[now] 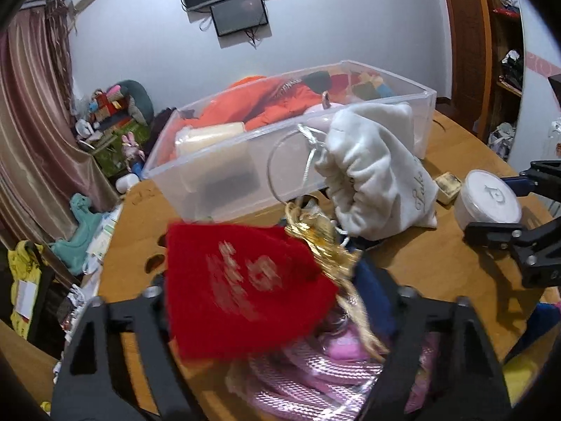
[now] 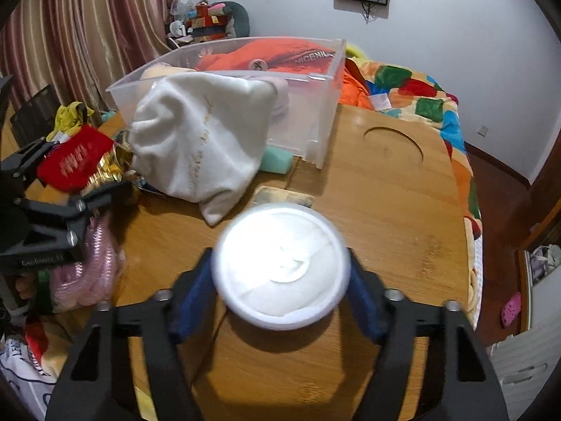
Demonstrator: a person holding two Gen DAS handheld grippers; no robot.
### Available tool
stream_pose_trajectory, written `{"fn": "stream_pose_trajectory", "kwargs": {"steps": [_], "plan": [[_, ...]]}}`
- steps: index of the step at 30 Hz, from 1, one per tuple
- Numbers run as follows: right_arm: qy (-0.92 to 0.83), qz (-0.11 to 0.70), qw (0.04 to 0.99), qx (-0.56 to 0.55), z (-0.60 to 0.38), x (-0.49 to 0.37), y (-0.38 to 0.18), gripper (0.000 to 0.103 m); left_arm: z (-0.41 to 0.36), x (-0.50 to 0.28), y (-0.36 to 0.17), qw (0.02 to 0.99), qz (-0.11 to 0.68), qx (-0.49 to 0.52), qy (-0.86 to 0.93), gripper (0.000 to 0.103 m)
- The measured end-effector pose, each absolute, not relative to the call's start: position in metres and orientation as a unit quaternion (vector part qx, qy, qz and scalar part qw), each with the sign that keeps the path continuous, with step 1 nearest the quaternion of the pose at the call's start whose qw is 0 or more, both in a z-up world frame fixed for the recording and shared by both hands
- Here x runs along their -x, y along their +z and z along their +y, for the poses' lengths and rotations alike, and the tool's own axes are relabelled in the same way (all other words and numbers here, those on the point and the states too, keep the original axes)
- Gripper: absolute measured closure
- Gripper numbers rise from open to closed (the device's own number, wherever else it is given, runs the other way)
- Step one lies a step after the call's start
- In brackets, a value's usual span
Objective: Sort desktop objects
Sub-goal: 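Grasp the red velvet pouch with the left gripper while the right grasps the white round container, then carry the red pouch in the left gripper to the bin while the right carries the white container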
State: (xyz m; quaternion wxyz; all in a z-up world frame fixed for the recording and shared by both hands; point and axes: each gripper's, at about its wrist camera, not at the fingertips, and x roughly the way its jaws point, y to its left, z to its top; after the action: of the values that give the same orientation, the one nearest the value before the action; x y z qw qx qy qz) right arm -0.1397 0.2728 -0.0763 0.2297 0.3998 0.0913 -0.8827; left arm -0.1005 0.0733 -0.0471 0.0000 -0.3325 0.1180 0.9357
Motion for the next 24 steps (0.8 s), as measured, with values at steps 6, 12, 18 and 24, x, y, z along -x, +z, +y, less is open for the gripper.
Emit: {"fn": "stream_pose_trajectory", "kwargs": {"steps": [6,12,18,24], "plan": [[-0.882,0.077,0.237,-0.400,0.277,0.137,-0.073,0.041,0.069,0.100,-0.044,-0.005,0.116,0.316,0.941,0.057],[-0.889,0.076,0.241,-0.383,0.278,0.129,-0.057,0.041,0.046,0.106,-0.036,0.022,0.060,0.325,0.944,0.073],[-0.892,0.076,0.248,-0.370,0.272,0.125,-0.039,0.041,0.021,0.102,-0.025,0.035,0.003,0.313,0.949,0.079],[-0.893,0.076,0.255,-0.362,0.265,0.123,-0.031,0.041,-0.001,0.095,-0.010,0.041,-0.029,0.296,0.954,0.081]]}}
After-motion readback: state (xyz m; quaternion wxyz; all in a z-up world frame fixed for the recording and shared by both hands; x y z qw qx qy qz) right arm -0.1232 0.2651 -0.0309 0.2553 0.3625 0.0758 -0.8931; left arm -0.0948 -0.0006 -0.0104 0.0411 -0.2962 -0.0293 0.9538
